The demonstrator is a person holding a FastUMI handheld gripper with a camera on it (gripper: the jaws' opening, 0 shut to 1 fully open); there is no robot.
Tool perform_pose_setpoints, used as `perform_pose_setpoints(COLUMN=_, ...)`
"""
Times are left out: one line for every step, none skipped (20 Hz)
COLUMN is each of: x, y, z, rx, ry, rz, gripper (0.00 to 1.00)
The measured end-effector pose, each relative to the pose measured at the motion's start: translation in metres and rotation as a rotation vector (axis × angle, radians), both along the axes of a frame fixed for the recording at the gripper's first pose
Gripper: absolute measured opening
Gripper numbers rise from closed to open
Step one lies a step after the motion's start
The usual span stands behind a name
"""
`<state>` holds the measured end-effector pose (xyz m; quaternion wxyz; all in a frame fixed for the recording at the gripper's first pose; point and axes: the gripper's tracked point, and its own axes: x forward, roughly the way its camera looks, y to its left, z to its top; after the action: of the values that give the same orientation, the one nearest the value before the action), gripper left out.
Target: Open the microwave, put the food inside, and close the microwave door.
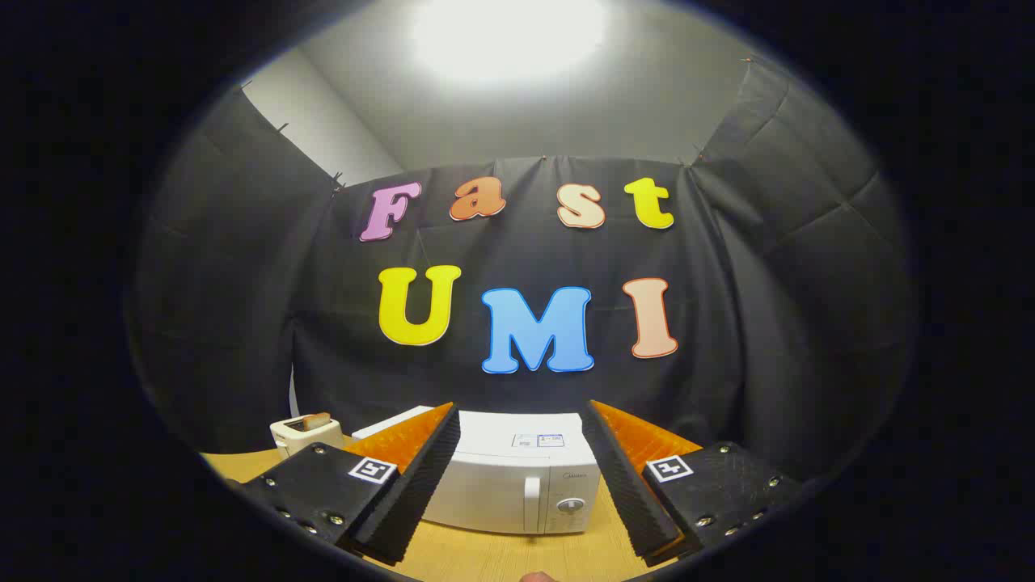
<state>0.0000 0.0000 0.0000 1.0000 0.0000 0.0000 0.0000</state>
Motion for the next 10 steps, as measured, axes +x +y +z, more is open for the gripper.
perform_pose_setpoints(x=-0.0003, y=-0.0005, z=0.0016, rx=0.004, ry=-0.004, rz=-0.003, gripper=0.97)
perform_pose_setpoints(x=-0.0011, y=-0.0001, z=0.001, rx=0.008, ry=-0.006, rz=-0.002, gripper=0.97)
perform_pose_setpoints(x=-0.0022, y=0.0, z=0.0, rx=0.009, ry=-0.005, rz=-0.001, gripper=0.97)
perform_pose_setpoints(x=-0.0037, y=-0.001, z=0.0005, rx=0.009, ry=-0.006, rz=-0.002, gripper=0.97)
perform_pose_setpoints(x=-0.0053, y=-0.0018, z=0.0005, rx=0.011, ry=-0.006, rz=-0.004, gripper=0.97)
perform_pose_setpoints(x=-0.0058, y=-0.0024, z=0.001, rx=0.013, ry=-0.008, rz=-0.006, gripper=0.97)
perform_pose_setpoints(x=-0.0075, y=-0.0027, z=0.0006, rx=0.015, ry=-0.009, rz=-0.006, gripper=0.97)
perform_pose_setpoints(x=-0.0081, y=-0.0021, z=0.0004, rx=0.014, ry=-0.01, rz=-0.005, gripper=0.97)
perform_pose_setpoints(x=-0.0082, y=-0.0024, z=0.0001, rx=0.01, ry=-0.008, rz=-0.004, gripper=0.97)
perform_pose_setpoints(x=-0.0091, y=-0.0025, z=0.001, rx=0.009, ry=-0.011, rz=-0.002, gripper=0.97)
